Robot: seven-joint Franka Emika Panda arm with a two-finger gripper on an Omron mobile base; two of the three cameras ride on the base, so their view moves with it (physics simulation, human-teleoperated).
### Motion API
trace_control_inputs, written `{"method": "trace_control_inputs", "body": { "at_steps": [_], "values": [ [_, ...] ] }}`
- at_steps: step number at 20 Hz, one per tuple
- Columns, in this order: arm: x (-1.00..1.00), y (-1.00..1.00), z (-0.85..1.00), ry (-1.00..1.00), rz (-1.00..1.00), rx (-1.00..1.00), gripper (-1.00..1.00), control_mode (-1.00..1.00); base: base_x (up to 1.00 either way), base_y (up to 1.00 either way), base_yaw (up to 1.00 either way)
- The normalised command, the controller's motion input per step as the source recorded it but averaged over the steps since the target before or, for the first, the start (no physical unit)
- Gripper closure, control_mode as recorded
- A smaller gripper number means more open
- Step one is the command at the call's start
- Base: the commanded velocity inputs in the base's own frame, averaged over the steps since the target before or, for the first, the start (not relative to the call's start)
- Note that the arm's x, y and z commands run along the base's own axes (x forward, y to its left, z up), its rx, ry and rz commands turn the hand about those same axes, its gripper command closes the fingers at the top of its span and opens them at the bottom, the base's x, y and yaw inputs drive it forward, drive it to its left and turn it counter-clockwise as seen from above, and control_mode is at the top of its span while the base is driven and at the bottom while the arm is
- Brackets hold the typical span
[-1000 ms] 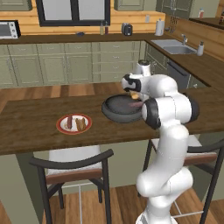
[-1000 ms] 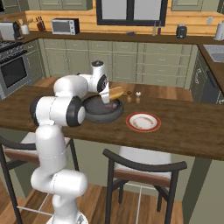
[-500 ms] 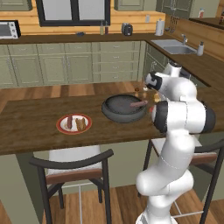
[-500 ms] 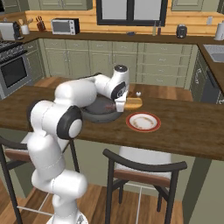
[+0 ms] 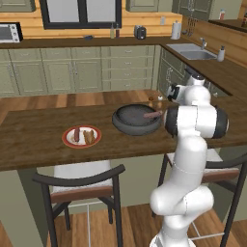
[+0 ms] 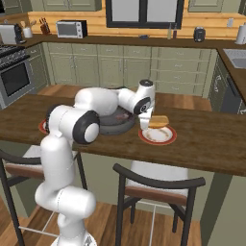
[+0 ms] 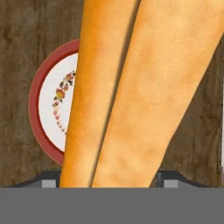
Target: Place one bun and one sausage from the bowl on each plate.
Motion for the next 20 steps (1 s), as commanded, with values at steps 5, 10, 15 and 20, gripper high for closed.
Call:
{"method": "trace_control_inputs", "body": {
  "at_steps": [5,10,15,20],
  "values": [
    [0.41,-0.11,-0.9,0.0,0.0,0.0,1.0,-1.0,0.0,0.0,0.0],
    [0.26,-0.08,-0.28,-0.01,0.0,0.0,-1.0,-1.0,0.0,0.0,0.0],
    [0.02,0.0,0.08,0.0,0.0,0.0,-1.0,-1.0,0.0,0.0,0.0],
    [-0.04,0.0,0.61,-0.08,0.01,0.0,-1.0,-1.0,0.0,0.0,0.0]
  ]
}}
